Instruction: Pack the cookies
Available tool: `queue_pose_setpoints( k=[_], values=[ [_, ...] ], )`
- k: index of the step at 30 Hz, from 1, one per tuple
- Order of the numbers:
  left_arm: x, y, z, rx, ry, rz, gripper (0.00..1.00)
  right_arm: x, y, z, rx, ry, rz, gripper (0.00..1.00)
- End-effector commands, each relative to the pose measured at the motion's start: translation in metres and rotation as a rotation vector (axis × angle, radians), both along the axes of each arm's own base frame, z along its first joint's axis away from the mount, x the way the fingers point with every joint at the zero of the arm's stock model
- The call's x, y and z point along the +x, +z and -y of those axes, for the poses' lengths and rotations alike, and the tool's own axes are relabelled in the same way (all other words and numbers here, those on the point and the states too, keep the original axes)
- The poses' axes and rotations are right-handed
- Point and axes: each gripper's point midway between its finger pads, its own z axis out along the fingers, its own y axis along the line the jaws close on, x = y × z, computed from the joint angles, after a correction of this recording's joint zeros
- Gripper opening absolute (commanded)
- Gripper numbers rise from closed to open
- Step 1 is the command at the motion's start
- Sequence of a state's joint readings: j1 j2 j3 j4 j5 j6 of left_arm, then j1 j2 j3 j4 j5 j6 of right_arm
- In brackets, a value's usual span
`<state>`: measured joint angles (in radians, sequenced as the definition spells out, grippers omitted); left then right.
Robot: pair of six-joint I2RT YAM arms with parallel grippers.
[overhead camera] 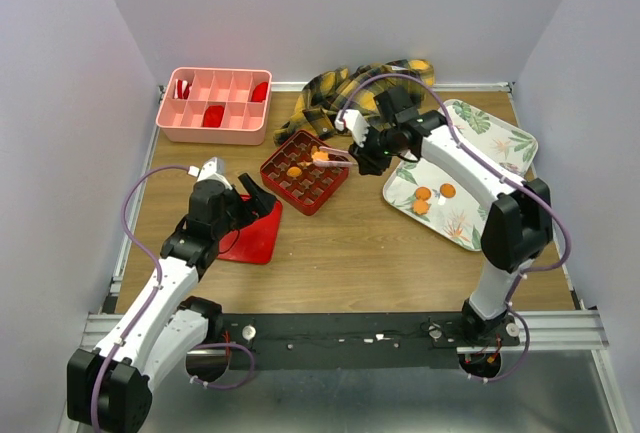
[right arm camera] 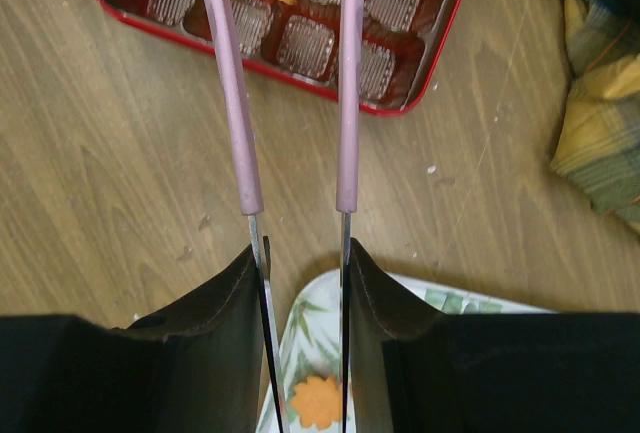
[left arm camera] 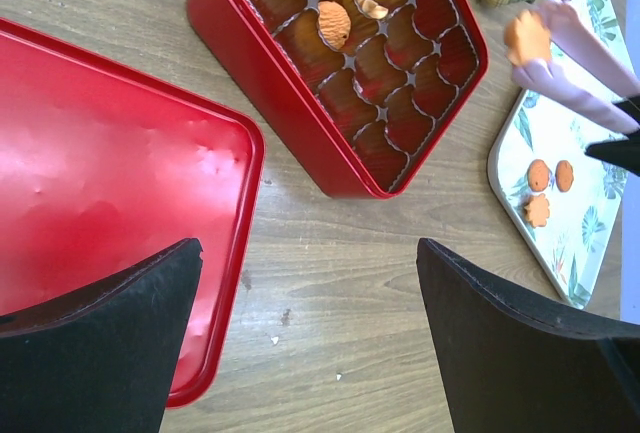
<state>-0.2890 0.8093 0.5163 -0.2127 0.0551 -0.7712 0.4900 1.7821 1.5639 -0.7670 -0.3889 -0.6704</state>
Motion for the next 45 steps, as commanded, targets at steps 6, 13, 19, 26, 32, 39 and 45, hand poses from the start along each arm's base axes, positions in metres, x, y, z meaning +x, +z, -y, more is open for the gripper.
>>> queue_pose_setpoints(
  k=[6,13,19,26,32,39,45],
  values=[
    [0.004,0.015,-0.007,0.006,0.037,0.035,0.99,0.025,-0.013,-0.028,-0.035,0.006,0.038,0.32],
    [0.004,0.014,-0.007,0.005,0.034,0.034,0.99,0.029,-0.028,-0.029,-0.064,-0.002,0.018,0.35],
    [0.000,0.012,-0.008,0.002,0.040,0.035,0.99,0.026,-0.040,-0.026,-0.085,-0.003,0.003,0.39],
    [-0.002,0.011,-0.009,0.000,0.045,0.034,0.99,0.024,-0.049,-0.024,-0.103,-0.011,-0.020,0.43],
    [-0.002,0.012,-0.009,-0.001,0.045,0.037,0.99,0.024,-0.052,-0.026,-0.105,-0.012,-0.028,0.45],
    [-0.002,0.011,-0.009,0.001,0.044,0.036,0.99,0.027,-0.051,-0.030,-0.095,-0.016,-0.032,0.46],
    [-0.002,0.012,-0.010,0.002,0.047,0.036,0.99,0.028,-0.046,-0.032,-0.087,-0.021,-0.027,0.46]
  ],
)
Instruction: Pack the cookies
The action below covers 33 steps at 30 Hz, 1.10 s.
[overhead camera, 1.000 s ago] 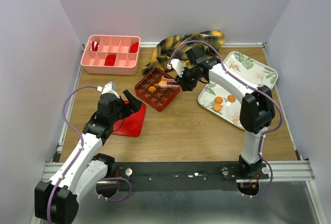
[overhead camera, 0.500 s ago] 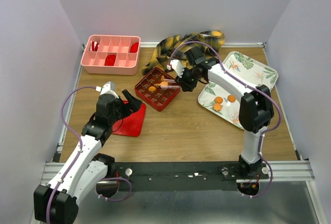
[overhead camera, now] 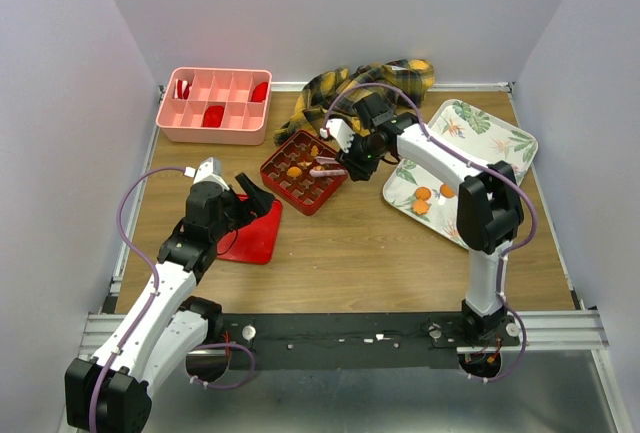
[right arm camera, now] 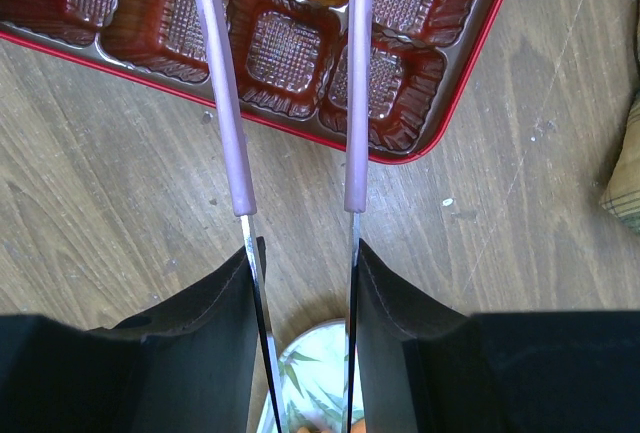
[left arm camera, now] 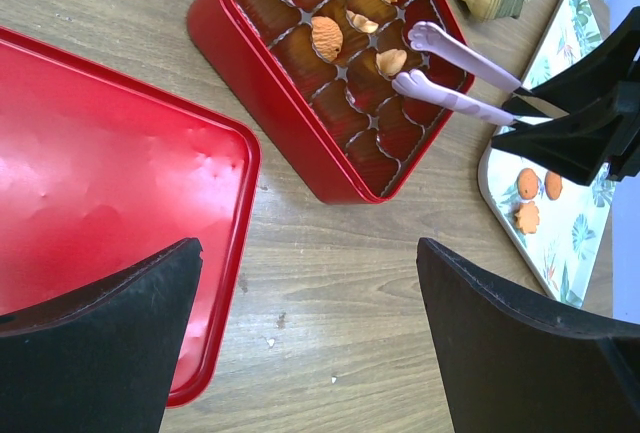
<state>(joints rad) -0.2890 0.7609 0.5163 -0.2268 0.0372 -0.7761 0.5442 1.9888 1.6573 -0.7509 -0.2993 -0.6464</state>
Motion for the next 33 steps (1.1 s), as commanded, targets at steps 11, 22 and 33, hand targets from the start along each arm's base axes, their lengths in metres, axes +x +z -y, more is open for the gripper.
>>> queue_pose_setpoints(
  k=[11,22,33],
  values=[
    [0.000,0.003,-0.006,0.009,0.028,0.006,0.99,-0.003,0.058,-0.016,0.122,-0.033,0.039,0.45],
    [-0.002,0.004,-0.007,0.005,0.025,0.012,0.99,-0.043,0.076,0.023,0.172,-0.105,-0.006,0.44],
    [-0.001,0.003,-0.003,-0.005,0.011,0.012,0.99,-0.081,0.052,0.115,0.177,-0.335,-0.097,0.44]
  ],
)
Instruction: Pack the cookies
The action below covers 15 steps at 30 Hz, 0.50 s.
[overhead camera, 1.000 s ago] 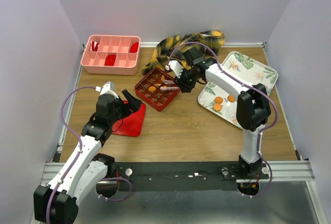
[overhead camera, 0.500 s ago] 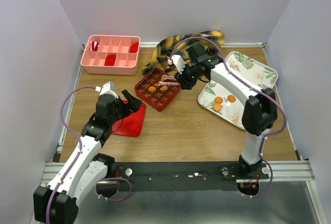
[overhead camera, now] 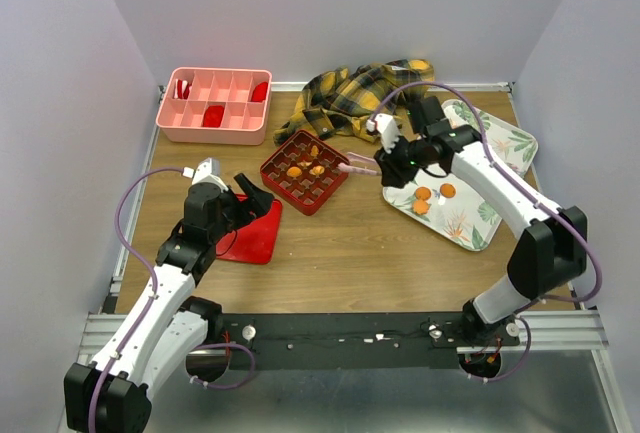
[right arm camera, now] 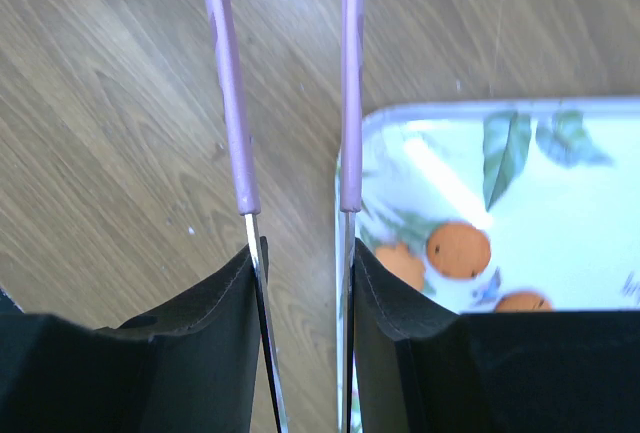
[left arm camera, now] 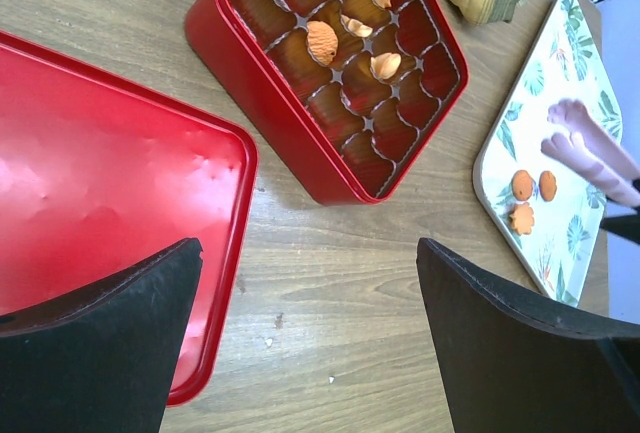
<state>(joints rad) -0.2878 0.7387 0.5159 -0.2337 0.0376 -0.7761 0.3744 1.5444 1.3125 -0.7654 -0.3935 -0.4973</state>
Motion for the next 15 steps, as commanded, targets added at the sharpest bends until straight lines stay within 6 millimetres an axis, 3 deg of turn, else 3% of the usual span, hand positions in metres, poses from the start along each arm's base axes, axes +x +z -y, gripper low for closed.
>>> queue_pose_setpoints(
  k=[1,2,8,15],
  values=[
    [0.001,-0.002,-0.002,-0.002,0.006,-0.005,0.99,-0.023,-0.009,0.037,0.031,-0.108,-0.068,0.44],
    [0.001,-0.002,-0.001,-0.002,0.006,-0.003,0.99,-0.028,-0.018,0.051,0.023,-0.144,-0.093,0.44],
    [0.000,-0.006,0.001,-0.008,-0.007,-0.011,0.99,-0.049,-0.033,0.104,-0.025,-0.244,-0.110,0.44],
    [-0.001,-0.008,0.004,-0.022,-0.019,-0.016,0.99,-0.072,-0.054,0.157,-0.095,-0.330,-0.136,0.44]
  ],
)
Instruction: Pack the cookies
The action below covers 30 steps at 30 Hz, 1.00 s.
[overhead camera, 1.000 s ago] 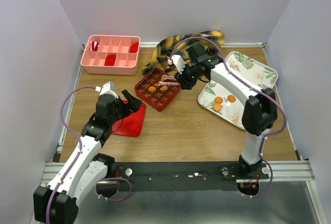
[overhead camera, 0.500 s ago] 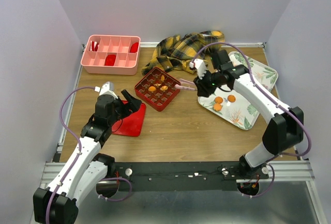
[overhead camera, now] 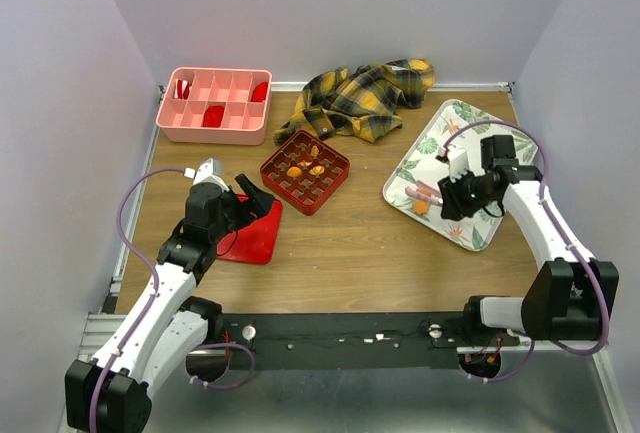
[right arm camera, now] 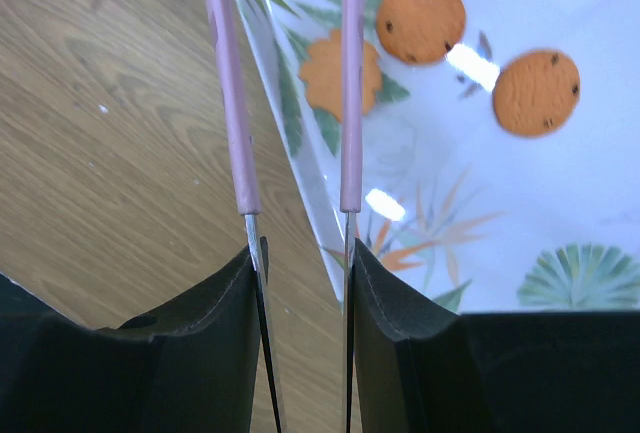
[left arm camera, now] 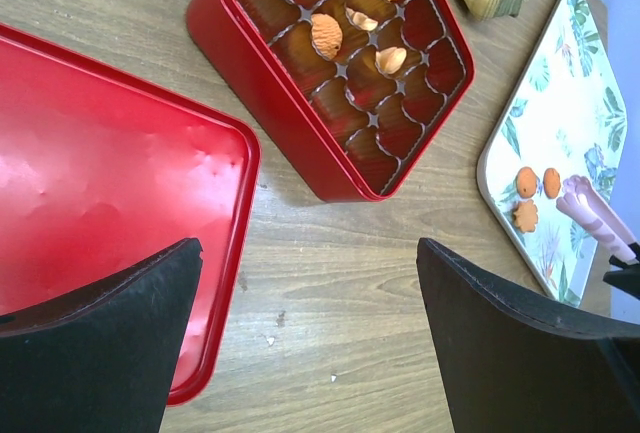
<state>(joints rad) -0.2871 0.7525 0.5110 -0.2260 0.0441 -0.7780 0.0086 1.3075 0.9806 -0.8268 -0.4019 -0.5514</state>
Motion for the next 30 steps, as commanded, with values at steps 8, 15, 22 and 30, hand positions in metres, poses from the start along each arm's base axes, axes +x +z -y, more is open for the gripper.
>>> queue_pose_setpoints(
  k=[8,15,22,30],
  values=[
    [-0.004,-0.007,0.004,-0.029,-0.020,-0.010,0.99,-0.035,-0.022,0.056,-0.124,-0.020,-0.034,0.44],
    [-0.005,-0.008,0.003,-0.030,-0.018,-0.010,0.99,-0.038,-0.031,0.067,-0.168,0.004,-0.040,0.44],
    [-0.007,-0.009,0.003,-0.034,-0.015,-0.010,0.99,-0.034,-0.039,0.068,-0.179,0.037,-0.034,0.44],
    [-0.006,-0.010,0.003,-0.036,-0.011,-0.013,0.99,-0.025,-0.045,0.071,-0.192,0.072,-0.040,0.44]
  ],
)
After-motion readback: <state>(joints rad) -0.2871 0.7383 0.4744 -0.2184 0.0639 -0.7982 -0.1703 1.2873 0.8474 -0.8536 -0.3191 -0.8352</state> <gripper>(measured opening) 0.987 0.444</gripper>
